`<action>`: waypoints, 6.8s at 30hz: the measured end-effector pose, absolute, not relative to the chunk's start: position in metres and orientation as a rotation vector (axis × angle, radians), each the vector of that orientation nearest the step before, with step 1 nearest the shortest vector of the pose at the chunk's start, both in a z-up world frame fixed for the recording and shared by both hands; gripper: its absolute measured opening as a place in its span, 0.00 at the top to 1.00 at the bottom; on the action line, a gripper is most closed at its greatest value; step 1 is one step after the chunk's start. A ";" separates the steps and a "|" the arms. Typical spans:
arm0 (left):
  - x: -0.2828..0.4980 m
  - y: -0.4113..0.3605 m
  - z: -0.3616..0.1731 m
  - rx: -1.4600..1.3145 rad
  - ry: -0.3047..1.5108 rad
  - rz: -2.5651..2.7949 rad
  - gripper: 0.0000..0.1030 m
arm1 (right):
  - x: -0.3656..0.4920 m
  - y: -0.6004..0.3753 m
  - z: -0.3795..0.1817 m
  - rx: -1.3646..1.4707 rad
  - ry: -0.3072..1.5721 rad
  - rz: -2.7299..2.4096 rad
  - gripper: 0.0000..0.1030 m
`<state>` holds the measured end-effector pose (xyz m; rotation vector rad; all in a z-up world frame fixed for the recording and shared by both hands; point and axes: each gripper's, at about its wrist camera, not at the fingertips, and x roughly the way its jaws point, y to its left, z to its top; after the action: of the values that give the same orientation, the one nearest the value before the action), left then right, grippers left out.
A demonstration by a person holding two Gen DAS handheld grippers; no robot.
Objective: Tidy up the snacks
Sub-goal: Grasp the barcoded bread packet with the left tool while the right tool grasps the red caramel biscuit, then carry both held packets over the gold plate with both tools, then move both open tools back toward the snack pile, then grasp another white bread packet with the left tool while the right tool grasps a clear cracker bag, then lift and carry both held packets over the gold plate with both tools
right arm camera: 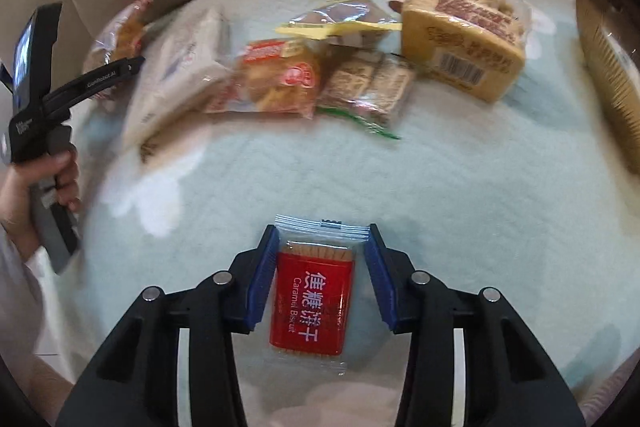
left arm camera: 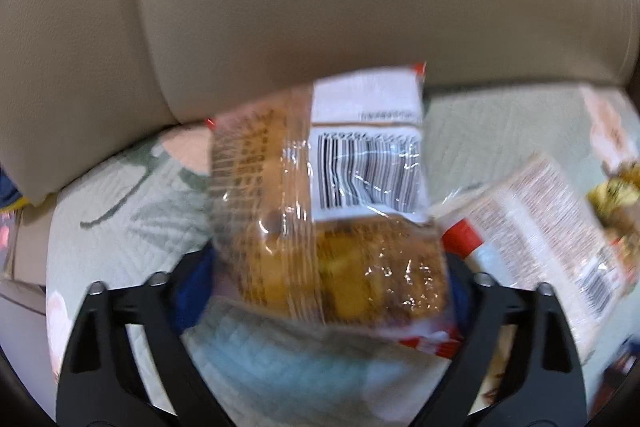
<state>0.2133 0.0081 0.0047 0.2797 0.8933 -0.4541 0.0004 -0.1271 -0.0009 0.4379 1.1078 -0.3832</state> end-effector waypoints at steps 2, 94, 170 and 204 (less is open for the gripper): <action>0.210 0.012 0.010 0.238 0.900 -0.452 0.22 | -0.001 -0.132 0.005 0.480 1.078 -0.347 0.59; 0.170 -0.076 -0.001 0.022 1.318 -0.490 0.03 | 0.045 -0.298 0.058 0.454 0.912 -0.470 0.05; 0.105 -0.092 -0.022 0.193 1.084 -0.429 0.03 | 0.088 -0.277 0.004 0.418 1.103 -0.509 0.05; 0.135 -0.099 -0.009 0.229 1.064 -0.477 0.29 | 0.071 -0.293 0.030 0.405 0.958 -0.420 0.77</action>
<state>0.1353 -0.0988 -0.0095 0.2289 1.0644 -0.4765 0.0715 -0.2934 0.0296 0.4046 0.9578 -0.4202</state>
